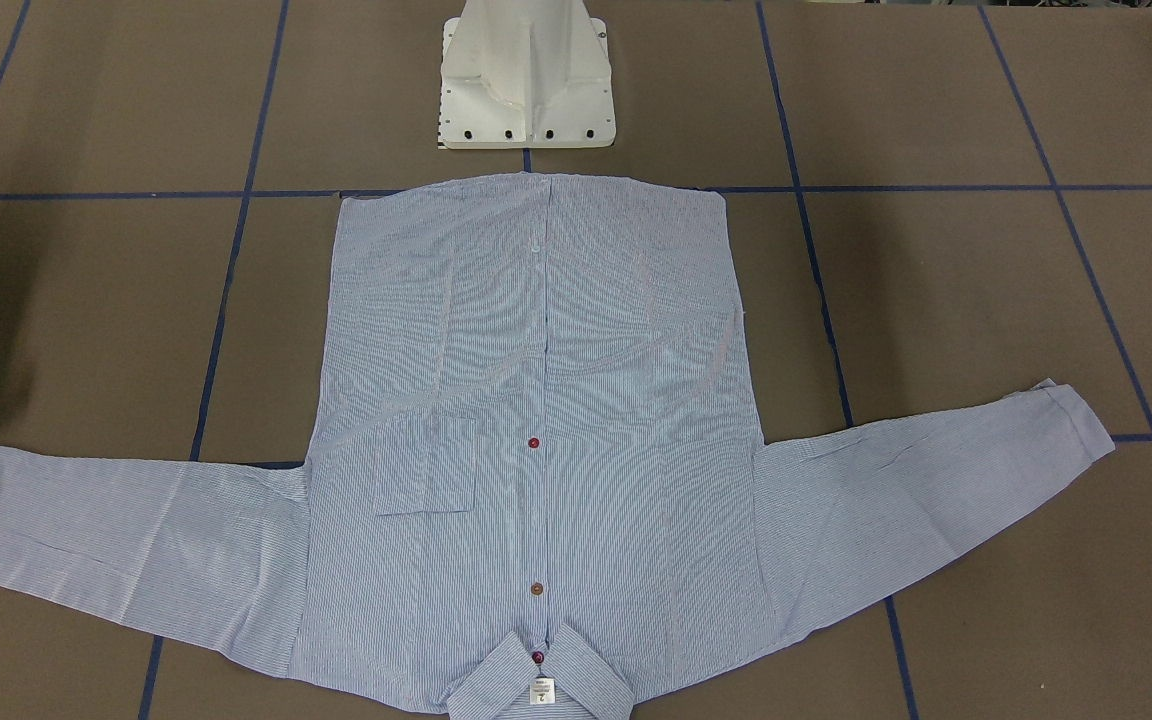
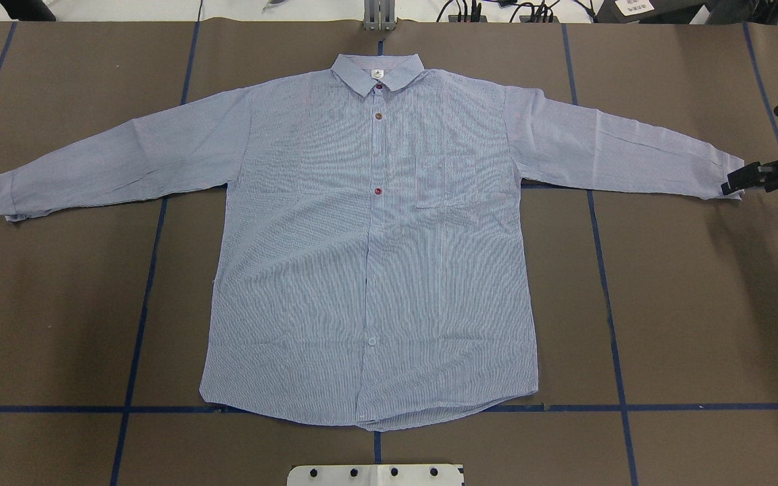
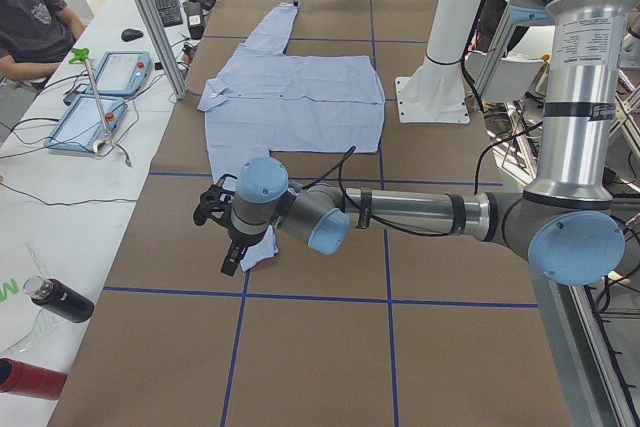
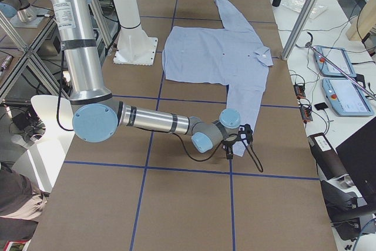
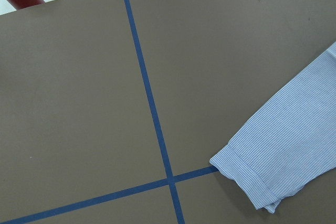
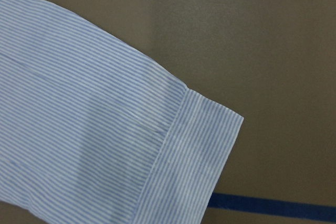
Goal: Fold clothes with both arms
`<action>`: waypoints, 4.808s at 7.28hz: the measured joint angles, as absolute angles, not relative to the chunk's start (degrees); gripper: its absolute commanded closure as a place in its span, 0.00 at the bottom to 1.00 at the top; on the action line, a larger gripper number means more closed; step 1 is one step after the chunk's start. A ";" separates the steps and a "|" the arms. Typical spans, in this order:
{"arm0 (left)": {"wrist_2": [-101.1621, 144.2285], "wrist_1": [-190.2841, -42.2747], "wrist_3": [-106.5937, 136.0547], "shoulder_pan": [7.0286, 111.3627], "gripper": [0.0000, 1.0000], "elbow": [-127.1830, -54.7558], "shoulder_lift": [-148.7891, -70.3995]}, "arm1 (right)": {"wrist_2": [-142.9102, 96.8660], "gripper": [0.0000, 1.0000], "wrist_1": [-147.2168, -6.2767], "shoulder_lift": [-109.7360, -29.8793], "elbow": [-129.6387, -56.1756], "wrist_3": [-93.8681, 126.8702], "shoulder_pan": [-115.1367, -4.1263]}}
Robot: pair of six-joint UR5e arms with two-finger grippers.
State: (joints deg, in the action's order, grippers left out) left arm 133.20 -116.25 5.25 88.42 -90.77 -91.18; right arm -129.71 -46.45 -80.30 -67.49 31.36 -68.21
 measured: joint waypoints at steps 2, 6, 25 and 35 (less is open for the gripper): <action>133.22 -116.33 5.14 88.42 0.00 -90.72 -91.28 | -129.57 0.46 -46.84 -79.65 -67.50 32.34 -68.03; 133.24 -116.11 5.26 88.42 0.00 -90.73 -91.91 | -129.11 0.45 -48.06 -79.32 -67.49 32.98 -67.23; 133.15 -115.63 5.45 88.41 0.00 -90.62 -92.81 | -128.35 0.41 -51.96 -78.62 -67.27 34.83 -70.26; 133.16 -116.01 5.36 88.42 0.00 -90.53 -92.81 | -127.70 0.56 -51.92 -78.74 -67.15 34.96 -68.65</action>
State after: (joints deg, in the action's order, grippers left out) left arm 133.16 -116.01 5.36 88.42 -90.53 -92.81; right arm -127.71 -51.92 -78.74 -67.15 34.96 -68.65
